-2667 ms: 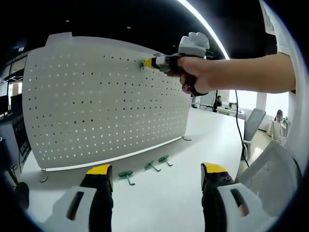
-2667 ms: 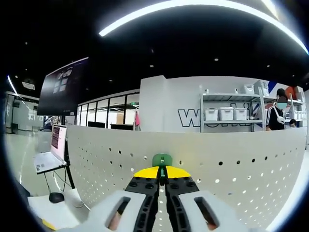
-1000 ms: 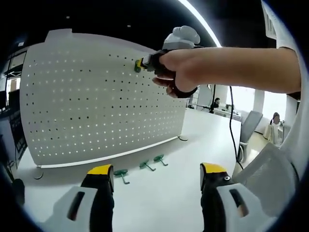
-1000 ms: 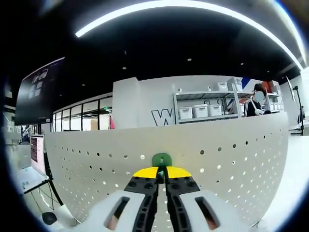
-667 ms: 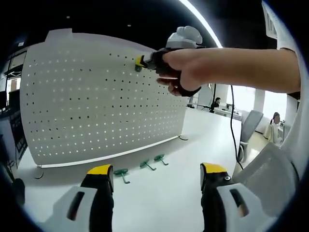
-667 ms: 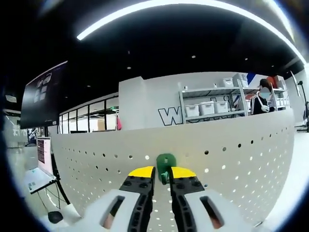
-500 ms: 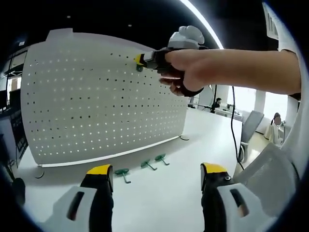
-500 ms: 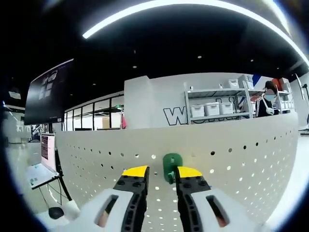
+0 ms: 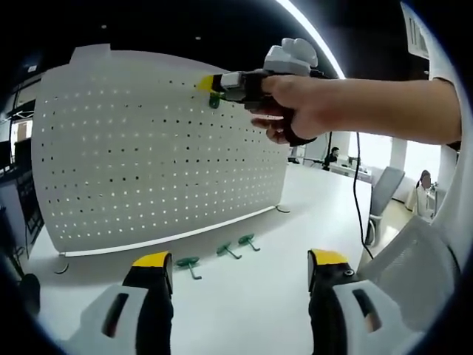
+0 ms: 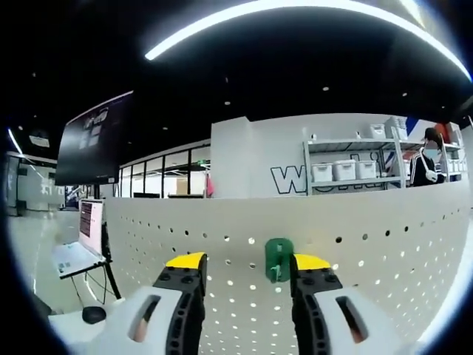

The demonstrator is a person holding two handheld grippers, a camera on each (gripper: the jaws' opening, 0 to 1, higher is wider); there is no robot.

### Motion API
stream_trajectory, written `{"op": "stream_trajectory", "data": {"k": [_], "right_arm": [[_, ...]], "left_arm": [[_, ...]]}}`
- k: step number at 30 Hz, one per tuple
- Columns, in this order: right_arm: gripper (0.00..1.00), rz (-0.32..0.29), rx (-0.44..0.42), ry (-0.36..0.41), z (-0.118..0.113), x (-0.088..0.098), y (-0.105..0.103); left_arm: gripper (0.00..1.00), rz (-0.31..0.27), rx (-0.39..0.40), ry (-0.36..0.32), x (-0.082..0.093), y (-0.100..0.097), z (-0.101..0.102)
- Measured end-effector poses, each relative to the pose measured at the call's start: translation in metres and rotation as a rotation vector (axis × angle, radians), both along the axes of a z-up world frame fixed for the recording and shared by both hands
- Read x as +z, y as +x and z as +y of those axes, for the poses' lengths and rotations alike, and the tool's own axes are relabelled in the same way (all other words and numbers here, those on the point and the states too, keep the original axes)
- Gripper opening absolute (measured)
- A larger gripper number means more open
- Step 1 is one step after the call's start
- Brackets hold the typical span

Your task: Insert the hook assembly into the mounting plate slot until the hook locks in place.

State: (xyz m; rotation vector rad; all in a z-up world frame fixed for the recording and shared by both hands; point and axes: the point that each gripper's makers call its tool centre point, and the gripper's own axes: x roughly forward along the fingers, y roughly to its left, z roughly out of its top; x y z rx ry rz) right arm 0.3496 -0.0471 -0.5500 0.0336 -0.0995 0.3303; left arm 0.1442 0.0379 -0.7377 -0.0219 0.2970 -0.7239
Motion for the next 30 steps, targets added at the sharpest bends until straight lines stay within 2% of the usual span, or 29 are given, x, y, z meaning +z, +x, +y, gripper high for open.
{"op": "stream_trajectory", "data": {"k": [2, 13, 15, 16, 19, 24, 30], "right_arm": [[0.47, -0.004, 0.013, -0.023, 0.001, -0.001, -0.002], [0.63, 0.024, 0.012, 0.005, -0.005, -0.008, -0.004], [0.64, 0.017, 0.022, 0.01, -0.003, -0.007, -0.006], [0.66, -0.006, 0.029, 0.011, -0.002, -0.003, -0.007], [0.67, 0.011, 0.032, 0.016, -0.002, -0.005, -0.006], [0.66, 0.002, 0.038, 0.021, -0.004, -0.003, -0.007], [0.66, 0.001, 0.073, -0.009, -0.006, -0.007, -0.013]], "left_arm": [[0.77, -0.001, 0.002, 0.001, 0.0, 0.0, 0.001], [0.77, 0.001, 0.006, 0.005, -0.001, 0.001, 0.002], [0.77, 0.002, 0.006, 0.008, -0.001, 0.001, 0.002], [0.77, 0.001, 0.008, 0.007, -0.001, 0.001, 0.002], [0.77, 0.002, 0.016, 0.003, 0.0, 0.002, 0.004], [0.77, -0.002, 0.018, 0.009, 0.0, 0.003, 0.005], [0.77, -0.008, 0.011, 0.02, 0.0, 0.002, 0.004]]}}
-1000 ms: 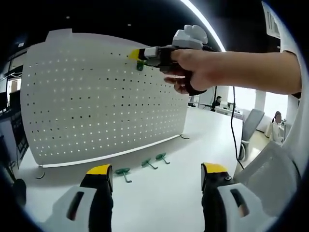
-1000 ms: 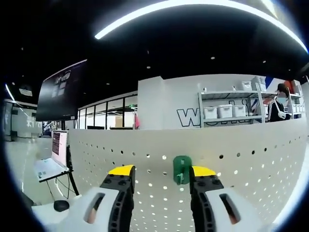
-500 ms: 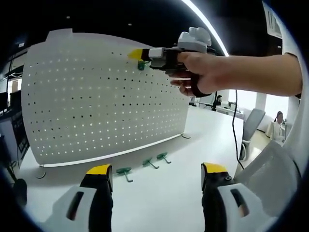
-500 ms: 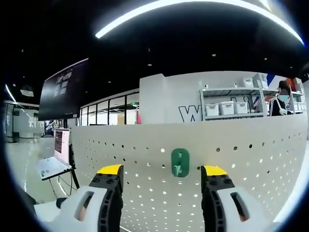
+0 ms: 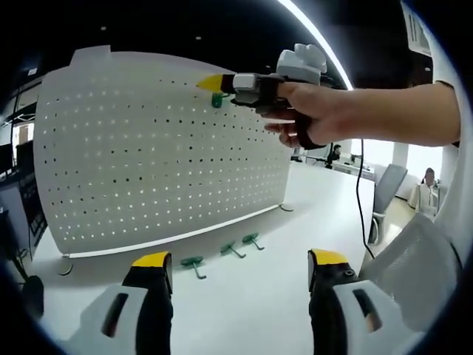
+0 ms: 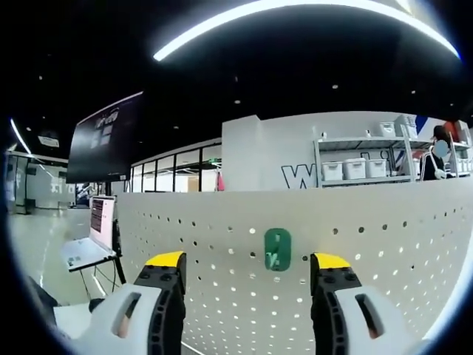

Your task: Insert the hook assembly into the mounting plate slot until the hook locks in place.

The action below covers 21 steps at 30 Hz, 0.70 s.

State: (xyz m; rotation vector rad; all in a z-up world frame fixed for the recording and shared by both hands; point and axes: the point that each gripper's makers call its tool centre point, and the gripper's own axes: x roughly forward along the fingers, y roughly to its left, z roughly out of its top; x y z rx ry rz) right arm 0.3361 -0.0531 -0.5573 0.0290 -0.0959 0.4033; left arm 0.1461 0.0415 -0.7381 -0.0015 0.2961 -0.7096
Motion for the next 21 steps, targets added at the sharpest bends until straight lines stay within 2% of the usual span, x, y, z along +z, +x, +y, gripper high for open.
{"op": "stream_trajectory", "data": {"k": [12, 21], "right_arm": [[0.68, -0.015, 0.059, -0.041, -0.007, -0.008, -0.021], [0.68, 0.004, 0.076, -0.073, -0.017, -0.025, -0.035]], "left_arm": [[0.77, 0.002, -0.009, 0.012, -0.001, -0.002, -0.002], [0.77, 0.005, -0.01, 0.014, -0.002, -0.003, -0.003]]}}
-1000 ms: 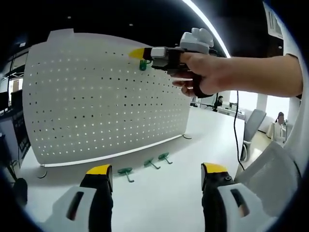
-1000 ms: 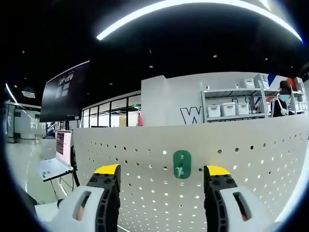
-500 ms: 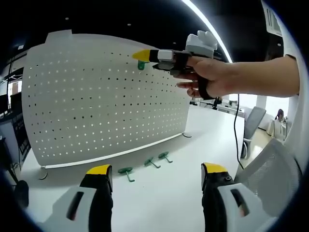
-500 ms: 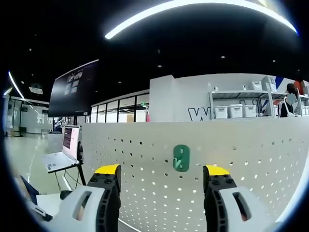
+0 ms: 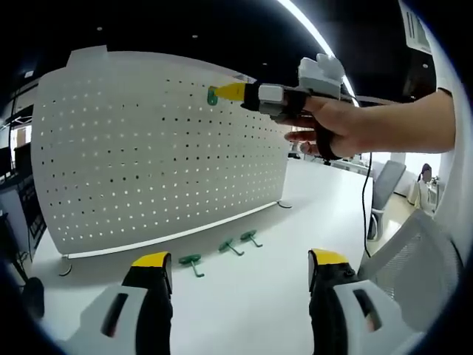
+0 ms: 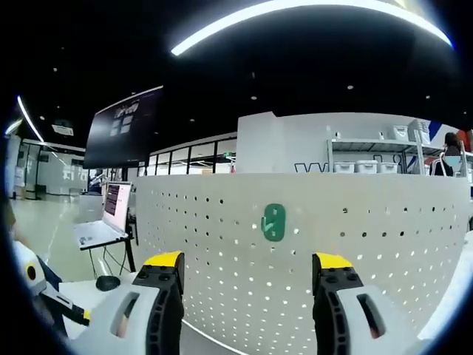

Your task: Insert the hook assembly into the mounting plate slot until the hook locks in place.

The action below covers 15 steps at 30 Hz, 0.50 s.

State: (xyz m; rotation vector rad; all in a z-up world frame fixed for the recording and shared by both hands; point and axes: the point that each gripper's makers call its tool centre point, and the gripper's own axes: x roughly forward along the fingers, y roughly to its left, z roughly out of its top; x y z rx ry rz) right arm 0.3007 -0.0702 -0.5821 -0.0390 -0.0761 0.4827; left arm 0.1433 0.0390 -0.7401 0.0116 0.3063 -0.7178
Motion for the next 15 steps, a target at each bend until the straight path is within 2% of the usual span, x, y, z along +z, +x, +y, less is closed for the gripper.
{"op": "stream_trajectory", "data": {"k": [7, 15], "right_arm": [[0.69, 0.023, 0.011, -0.012, -0.008, -0.015, -0.012], [0.69, 0.031, 0.017, -0.023, -0.015, -0.024, -0.024]], "left_arm": [[0.77, 0.005, 0.002, 0.001, -0.001, 0.001, 0.001], [0.77, 0.006, 0.005, 0.003, -0.002, 0.001, 0.002]]}}
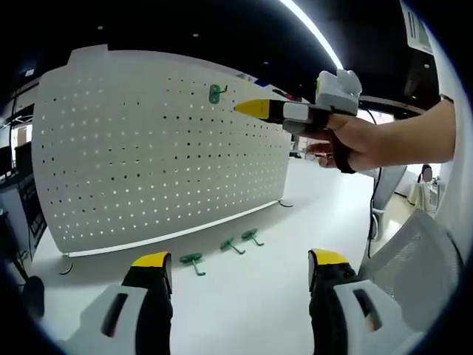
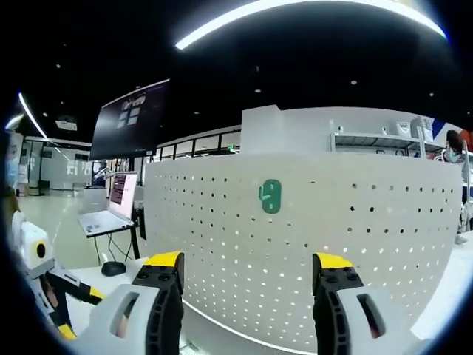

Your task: Insert the hook assembly into the mounting plate slot until the hook locks in place.

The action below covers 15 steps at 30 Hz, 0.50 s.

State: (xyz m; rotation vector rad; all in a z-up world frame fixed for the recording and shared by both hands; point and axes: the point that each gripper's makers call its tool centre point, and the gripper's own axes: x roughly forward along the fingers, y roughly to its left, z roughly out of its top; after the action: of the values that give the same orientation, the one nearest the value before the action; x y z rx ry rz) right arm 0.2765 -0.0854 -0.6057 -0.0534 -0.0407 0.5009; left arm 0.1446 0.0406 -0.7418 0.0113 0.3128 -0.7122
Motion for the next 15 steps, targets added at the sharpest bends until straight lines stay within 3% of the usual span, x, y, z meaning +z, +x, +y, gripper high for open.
{"op": "stream_trajectory", "data": {"k": [15], "right_arm": [[0.69, 0.026, 0.023, -0.013, -0.01, -0.016, -0.021]], "left_arm": [[0.78, 0.001, 0.001, -0.002, -0.001, 0.0, 0.001]]}}
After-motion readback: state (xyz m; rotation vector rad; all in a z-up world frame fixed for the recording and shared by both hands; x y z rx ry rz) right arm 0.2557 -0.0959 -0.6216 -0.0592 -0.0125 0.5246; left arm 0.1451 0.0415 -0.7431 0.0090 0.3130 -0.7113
